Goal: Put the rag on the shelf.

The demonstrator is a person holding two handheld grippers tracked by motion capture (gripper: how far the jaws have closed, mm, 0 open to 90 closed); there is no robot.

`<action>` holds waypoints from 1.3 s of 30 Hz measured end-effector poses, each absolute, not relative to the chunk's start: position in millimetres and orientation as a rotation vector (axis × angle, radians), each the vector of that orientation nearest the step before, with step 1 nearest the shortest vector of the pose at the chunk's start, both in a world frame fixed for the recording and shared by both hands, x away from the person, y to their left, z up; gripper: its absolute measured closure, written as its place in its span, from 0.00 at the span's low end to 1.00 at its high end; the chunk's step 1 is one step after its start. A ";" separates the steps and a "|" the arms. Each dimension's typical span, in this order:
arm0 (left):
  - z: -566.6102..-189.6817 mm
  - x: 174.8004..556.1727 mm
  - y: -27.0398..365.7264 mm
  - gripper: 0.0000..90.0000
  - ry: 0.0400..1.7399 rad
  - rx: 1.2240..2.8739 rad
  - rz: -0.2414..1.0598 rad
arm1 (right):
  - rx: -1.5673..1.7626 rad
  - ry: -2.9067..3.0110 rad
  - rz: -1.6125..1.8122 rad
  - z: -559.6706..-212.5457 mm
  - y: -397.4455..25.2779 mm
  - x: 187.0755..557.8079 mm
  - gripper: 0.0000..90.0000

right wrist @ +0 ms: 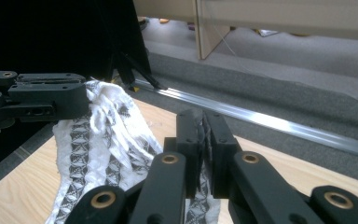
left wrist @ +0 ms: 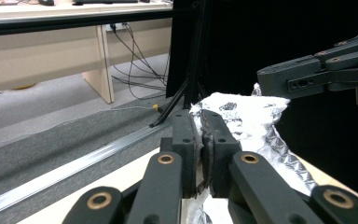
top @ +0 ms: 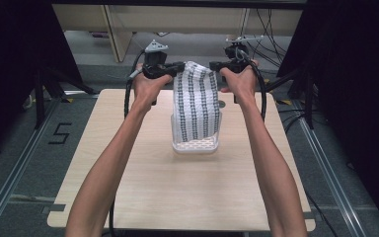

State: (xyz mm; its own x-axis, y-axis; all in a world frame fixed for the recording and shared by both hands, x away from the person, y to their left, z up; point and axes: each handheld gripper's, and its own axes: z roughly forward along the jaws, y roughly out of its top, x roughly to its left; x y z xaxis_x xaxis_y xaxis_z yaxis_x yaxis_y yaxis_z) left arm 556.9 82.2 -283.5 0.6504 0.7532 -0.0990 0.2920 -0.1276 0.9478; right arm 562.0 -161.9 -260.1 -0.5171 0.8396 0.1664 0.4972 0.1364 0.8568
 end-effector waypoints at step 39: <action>-329.7 560.4 73.3 0.66 0.978 1.925 0.345 | 1.406 2.199 1.136 -316.9 -162.7 572.4 0.81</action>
